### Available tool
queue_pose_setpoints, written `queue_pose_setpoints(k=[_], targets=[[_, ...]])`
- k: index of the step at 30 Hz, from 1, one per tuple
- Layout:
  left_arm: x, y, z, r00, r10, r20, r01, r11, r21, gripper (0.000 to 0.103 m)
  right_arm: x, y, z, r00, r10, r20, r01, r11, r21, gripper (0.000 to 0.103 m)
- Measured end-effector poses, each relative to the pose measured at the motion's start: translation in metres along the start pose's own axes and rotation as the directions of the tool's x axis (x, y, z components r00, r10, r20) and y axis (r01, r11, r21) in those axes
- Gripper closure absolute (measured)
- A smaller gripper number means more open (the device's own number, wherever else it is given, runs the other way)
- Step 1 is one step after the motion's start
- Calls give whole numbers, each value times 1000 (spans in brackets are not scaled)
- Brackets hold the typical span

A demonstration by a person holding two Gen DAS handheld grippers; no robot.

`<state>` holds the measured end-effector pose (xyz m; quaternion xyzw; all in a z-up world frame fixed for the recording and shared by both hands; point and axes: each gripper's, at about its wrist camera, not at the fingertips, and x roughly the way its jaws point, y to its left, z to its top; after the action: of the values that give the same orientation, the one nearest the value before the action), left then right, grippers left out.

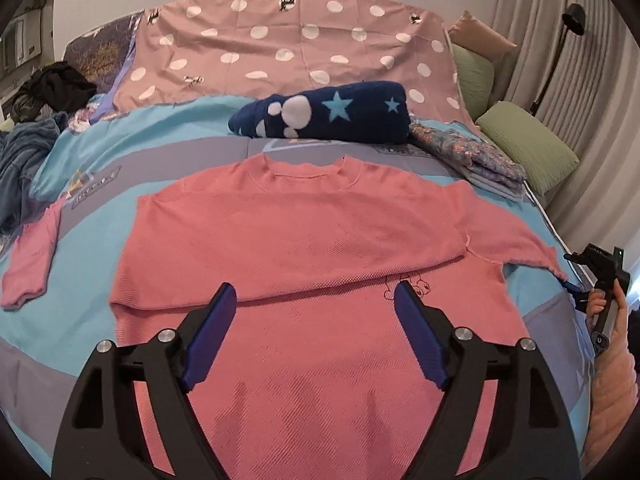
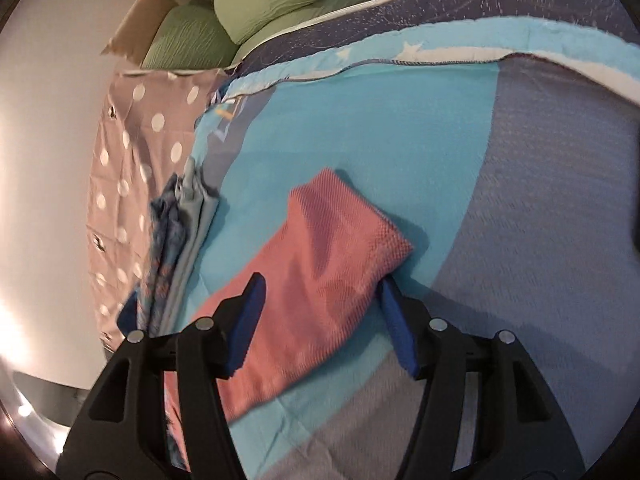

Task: Fold small clothes
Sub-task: 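Grasp the other sleeve cuff with the right gripper, then fold the sleeve across the sweater body with the right gripper and release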

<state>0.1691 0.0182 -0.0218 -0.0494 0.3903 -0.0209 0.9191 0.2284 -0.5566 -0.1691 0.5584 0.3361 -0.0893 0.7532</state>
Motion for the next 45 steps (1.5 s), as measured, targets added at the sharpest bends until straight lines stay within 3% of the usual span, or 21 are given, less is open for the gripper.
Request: queue_pose_setpoints(k=[1, 3, 5, 10, 14, 18, 21, 23, 25, 28, 31, 33, 38, 39, 42, 45], targets=[[4, -1, 2, 1000, 3, -6, -3, 1000, -5, 20, 2, 1, 1, 1000, 6, 0, -6, 1000, -5, 43], [15, -4, 5, 1000, 6, -25, -6, 1000, -13, 20, 4, 5, 2, 1000, -5, 2, 5, 999, -45, 54], [27, -6, 7, 999, 9, -43, -10, 1000, -19, 20, 6, 9, 2, 1000, -30, -3, 29, 995, -95, 87], [40, 0, 12, 999, -5, -53, 2, 999, -54, 20, -7, 32, -3, 1000, 19, 22, -16, 990, -140, 91], [44, 21, 14, 999, -25, -37, 21, 993, -119, 20, -19, 97, -34, 988, 150, -34, -154, 948, -278, 91], [46, 43, 14, 998, -67, -20, 62, 980, -192, 20, -20, 185, -110, 938, 280, -204, -344, 822, -455, 91], [44, 62, 13, 994, -108, 0, 105, 963, -248, 20, -8, 238, -183, 887, 300, -351, -455, 700, -551, 91], [41, 75, 11, 987, -158, 19, 157, 945, -285, 20, 9, 261, -234, 840, 272, -469, -524, 627, -576, 91], [39, 83, 8, 978, -206, 34, 206, 931, -302, 20, 25, 272, -275, 820, 213, -531, -544, 579, -607, 91], [39, 90, 4, 958, -282, 44, 281, 907, -315, 20, 48, 273, -322, 818, 104, -566, -529, 522, -669, 91], [47, 92, 0, 921, -386, 43, 377, 860, -344, 20, 60, 260, -350, 805, 8, -593, -523, 480, -704, 91], [56, 91, 0, 907, -421, 24, 400, 842, -361, 20, 62, 252, -365, 810, -43, -585, -506, 455, -733, 91], [71, 79, 3, 901, -434, -18, 404, 852, -332, 24, 47, 239, -372, 839, -97, -536, -464, 389, -796, 91], [73, 76, 5, 901, -433, -26, 404, 857, -319, 29, 44, 238, -372, 847, -101, -521, -455, 370, -810, 91], [83, 68, 14, 896, -439, -59, 404, 865, -297, 49, 32, 233, -380, 876, -131, -464, -424, 251, -870, 85], [88, 60, 23, 908, -413, -69, 385, 888, -252, 52, 24, 230, -402, 903, -161, -399, -391, 79, -917, 75]])
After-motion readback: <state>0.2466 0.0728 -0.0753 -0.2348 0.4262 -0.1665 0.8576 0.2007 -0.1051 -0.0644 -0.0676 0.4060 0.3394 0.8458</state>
